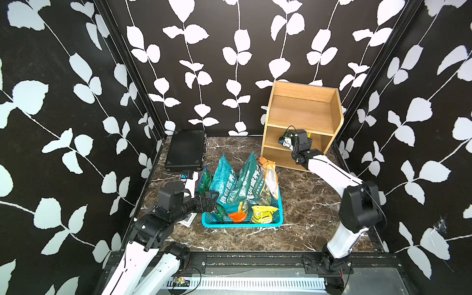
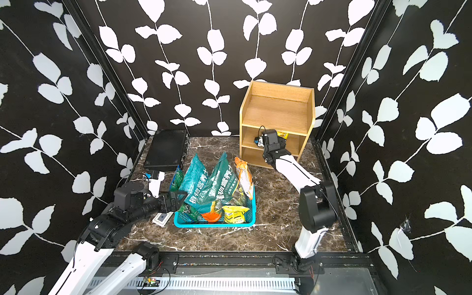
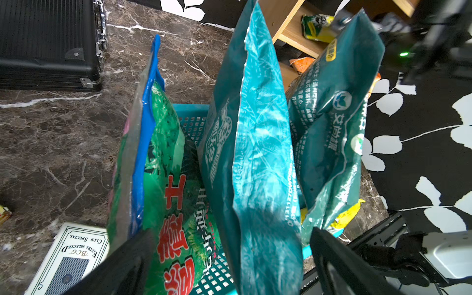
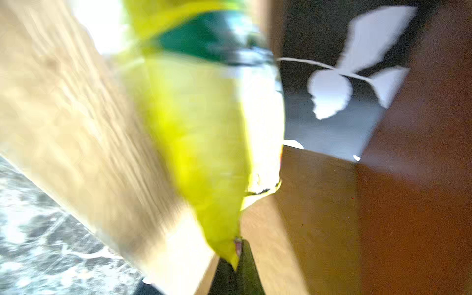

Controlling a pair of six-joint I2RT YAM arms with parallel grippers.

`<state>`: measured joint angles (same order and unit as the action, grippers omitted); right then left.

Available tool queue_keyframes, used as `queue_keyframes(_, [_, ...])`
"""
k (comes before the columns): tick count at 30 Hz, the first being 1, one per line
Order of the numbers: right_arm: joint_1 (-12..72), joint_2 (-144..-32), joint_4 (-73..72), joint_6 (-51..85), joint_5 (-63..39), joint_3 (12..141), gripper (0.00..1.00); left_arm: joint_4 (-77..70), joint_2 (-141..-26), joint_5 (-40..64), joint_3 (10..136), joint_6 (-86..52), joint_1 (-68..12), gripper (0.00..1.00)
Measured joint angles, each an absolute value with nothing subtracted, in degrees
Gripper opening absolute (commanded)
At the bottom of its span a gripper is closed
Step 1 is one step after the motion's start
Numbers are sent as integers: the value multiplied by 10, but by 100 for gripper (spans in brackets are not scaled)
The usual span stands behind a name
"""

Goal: Take down the fertilizer bag from the shelf
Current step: Pick up the fertilizer bag from the shelf.

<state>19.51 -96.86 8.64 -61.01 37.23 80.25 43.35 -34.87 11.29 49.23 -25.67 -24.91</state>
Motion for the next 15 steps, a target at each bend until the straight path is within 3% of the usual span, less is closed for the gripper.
queue_keyframes(8, [228, -897, 173, -514, 361, 844, 0, 434, -347, 107, 492, -257, -249, 99])
queue_keyframes(15, [332, -837, 220, -479, 379, 851, 0, 434, -330, 98, 492, -257, -249, 99])
